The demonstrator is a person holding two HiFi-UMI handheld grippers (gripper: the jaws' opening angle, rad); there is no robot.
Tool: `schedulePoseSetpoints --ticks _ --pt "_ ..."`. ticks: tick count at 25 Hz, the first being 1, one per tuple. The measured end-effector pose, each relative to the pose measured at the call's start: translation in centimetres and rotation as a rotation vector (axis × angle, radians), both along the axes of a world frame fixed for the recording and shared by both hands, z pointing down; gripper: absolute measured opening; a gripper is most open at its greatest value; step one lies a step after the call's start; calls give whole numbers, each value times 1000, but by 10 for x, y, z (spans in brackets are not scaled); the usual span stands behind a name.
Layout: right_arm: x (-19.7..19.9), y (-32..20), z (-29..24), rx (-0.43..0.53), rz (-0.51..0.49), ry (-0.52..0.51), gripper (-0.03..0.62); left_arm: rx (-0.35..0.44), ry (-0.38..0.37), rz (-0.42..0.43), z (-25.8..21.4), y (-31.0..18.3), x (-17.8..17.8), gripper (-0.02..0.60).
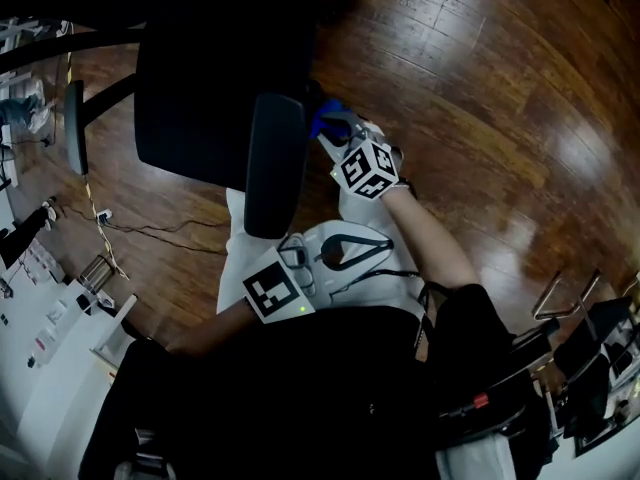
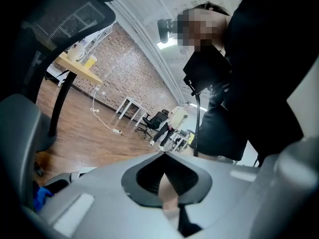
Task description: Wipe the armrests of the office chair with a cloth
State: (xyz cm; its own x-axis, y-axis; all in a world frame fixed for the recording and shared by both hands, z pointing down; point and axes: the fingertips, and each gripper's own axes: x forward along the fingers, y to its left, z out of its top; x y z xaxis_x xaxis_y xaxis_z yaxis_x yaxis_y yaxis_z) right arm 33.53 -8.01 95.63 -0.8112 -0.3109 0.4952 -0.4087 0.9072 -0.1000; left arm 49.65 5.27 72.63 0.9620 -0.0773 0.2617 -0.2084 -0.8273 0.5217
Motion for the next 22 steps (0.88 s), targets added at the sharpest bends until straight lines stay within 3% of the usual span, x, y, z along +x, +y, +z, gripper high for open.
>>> schedulePoseSetpoints --ticks 10,13,14,16,19,22 --pt "-4 34 -80 -136 215 -360 46 22 28 84 -27 26 -19 6" --pt "20 45 -90 -70 224 -296 46 63 25 103 -40 31 -35 6" --pt "37 52 -95 -22 249 -248 46 59 65 58 -50 29 -39 6" --pt "78 60 -124 43 391 -241 46 34 166 -77 -74 16 -52 6" --pt "120 56 -197 92 562 -271 46 66 163 -215 -91 -14 -100 6" --pt "119 52 -273 154 553 -254 46 90 170 -395 -114 -48 -171 6"
